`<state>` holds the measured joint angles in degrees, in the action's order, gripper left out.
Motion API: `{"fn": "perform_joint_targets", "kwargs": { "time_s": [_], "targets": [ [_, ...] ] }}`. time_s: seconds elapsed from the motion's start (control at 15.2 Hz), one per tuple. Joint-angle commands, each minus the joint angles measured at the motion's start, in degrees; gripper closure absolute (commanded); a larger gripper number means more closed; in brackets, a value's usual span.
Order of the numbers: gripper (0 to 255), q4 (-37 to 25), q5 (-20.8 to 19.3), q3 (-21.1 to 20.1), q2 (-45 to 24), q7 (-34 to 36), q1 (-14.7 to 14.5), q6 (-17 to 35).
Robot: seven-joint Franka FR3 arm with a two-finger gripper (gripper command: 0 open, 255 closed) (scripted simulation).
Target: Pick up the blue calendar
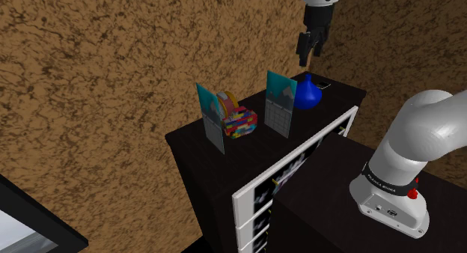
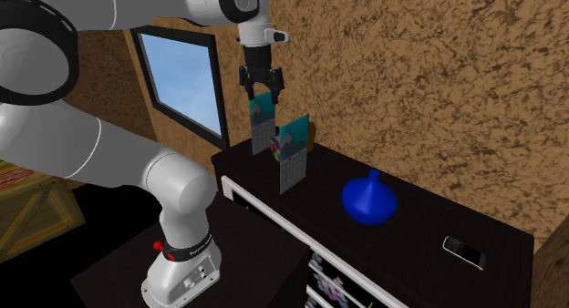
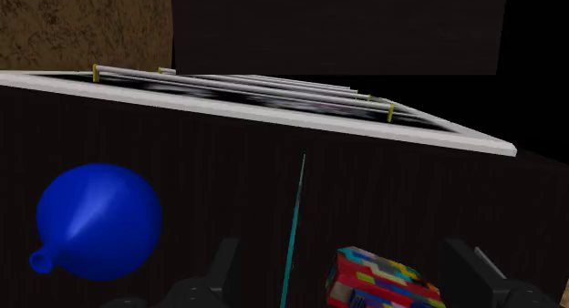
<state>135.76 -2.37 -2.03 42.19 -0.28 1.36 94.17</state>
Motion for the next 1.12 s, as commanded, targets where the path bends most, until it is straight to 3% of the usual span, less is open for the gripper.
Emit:
{"fn": "perform_joint_targets", "kwargs": {
  "time_s": [0.0, 0.4, 1.06],
  "targets": [
    [0, 0.00, 0.00, 0.00, 0.00, 0.00, 0.00, 0.00],
    [0, 3.78, 1.40, 2.97, -7.15, 2.50, 2.51, 13.40],
    [0, 9.23, 1.49, 3.28, -8.68, 2.68, 2.70, 20.57]
  ]
}}
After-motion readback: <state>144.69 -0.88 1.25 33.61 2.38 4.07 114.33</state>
